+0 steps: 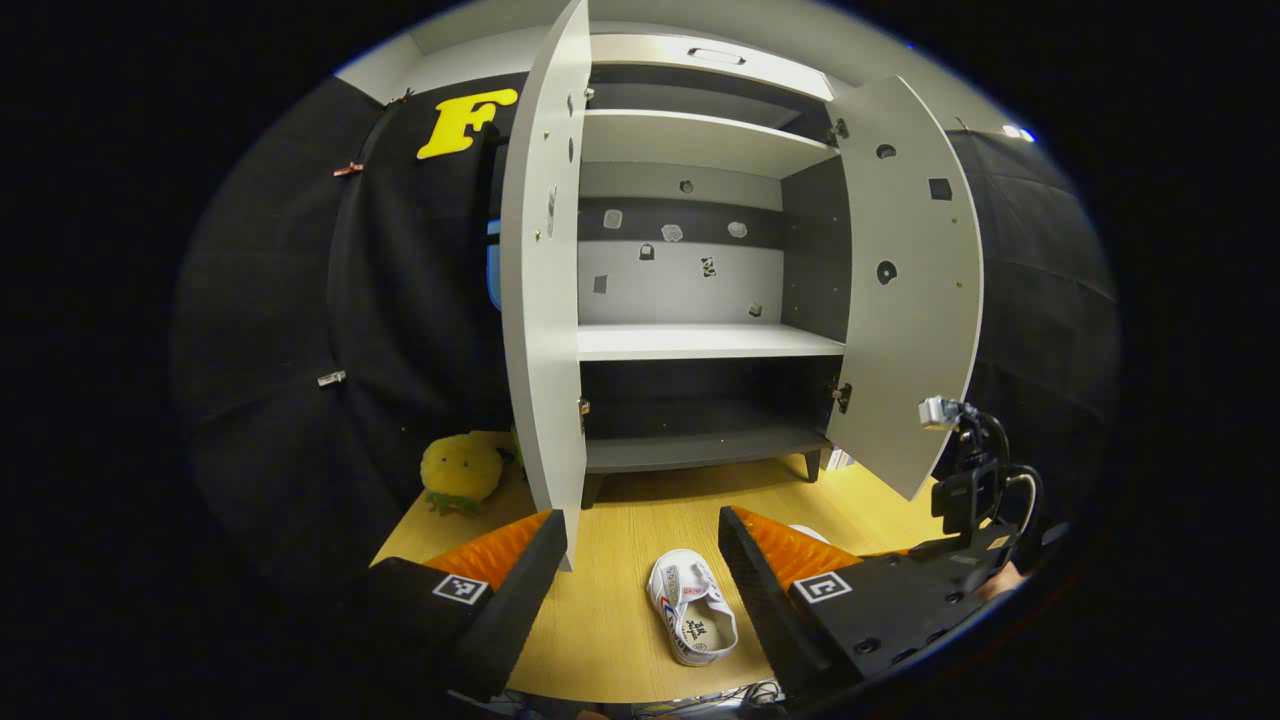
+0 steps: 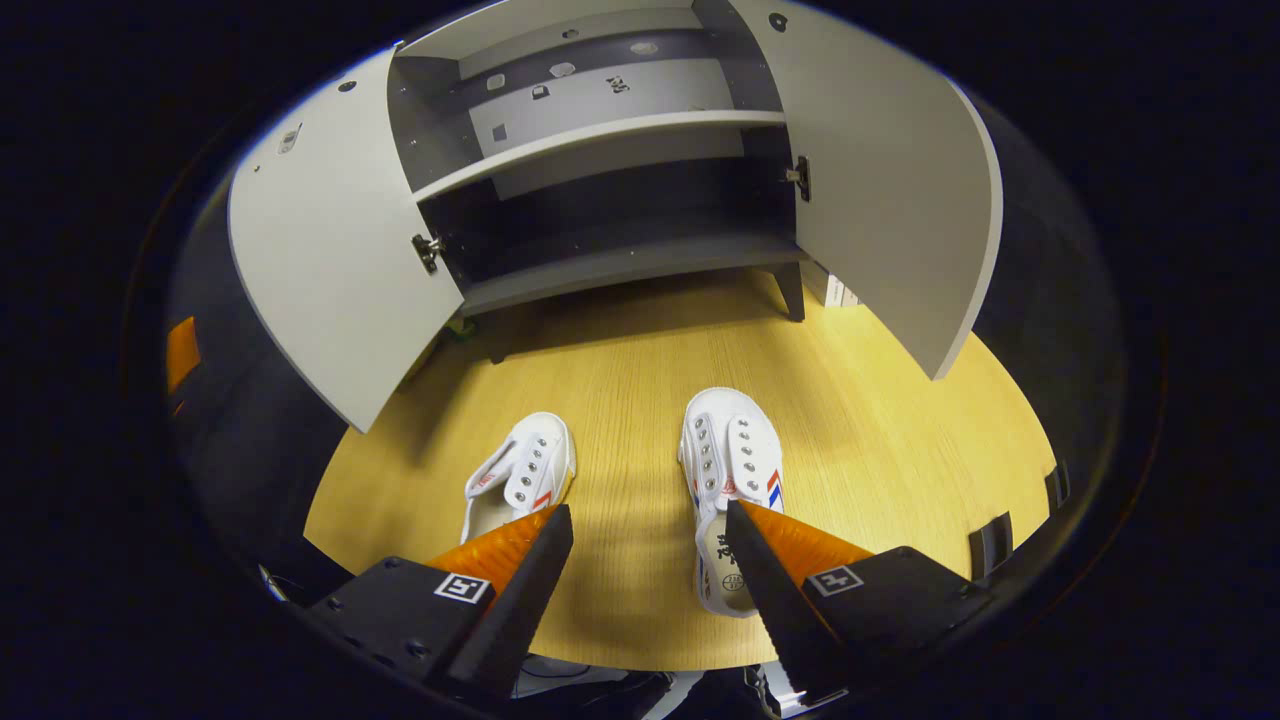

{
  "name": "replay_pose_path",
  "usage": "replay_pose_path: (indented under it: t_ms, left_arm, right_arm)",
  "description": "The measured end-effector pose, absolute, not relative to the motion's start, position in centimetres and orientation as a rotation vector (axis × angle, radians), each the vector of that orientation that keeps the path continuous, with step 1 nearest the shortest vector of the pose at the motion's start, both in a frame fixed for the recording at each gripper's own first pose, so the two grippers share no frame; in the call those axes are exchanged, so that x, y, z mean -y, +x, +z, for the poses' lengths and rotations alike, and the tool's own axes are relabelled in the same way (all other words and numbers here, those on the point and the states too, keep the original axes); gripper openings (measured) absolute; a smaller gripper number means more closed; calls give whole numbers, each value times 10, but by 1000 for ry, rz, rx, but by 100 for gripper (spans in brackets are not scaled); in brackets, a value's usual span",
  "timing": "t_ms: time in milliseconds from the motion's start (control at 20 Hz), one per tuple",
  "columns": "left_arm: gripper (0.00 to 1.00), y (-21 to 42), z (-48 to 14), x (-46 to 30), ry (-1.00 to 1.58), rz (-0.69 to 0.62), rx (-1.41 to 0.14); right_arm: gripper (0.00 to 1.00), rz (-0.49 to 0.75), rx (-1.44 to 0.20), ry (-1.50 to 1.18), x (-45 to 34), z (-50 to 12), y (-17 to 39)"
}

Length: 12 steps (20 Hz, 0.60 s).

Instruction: Grab one shoe with the right hand and put it into the shoe cabinet, grab the other shoe with the left hand and put it into the shoe cabinet; then close the right door with the right hand and the left door with the left hand.

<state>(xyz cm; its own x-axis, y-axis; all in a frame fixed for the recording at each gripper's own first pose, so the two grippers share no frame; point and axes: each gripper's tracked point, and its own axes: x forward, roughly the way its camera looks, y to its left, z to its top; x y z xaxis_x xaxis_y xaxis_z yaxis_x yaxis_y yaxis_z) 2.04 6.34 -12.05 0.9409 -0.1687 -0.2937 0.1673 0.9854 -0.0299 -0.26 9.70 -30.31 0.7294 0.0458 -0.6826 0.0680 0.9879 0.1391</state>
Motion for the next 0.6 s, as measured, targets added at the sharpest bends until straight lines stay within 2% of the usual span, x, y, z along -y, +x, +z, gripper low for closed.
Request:
replay_pose_path:
  t_ms: [300,600]
  left_arm:
    - [95,26,-132,-71,20,-161,-323]
    - [95,27,-139,-61,-20,-180,-338]
  right_arm:
    - [99,-39,-874,173,-94,-356,-3]
    - [96,-77,-884,147,-89,-379,22]
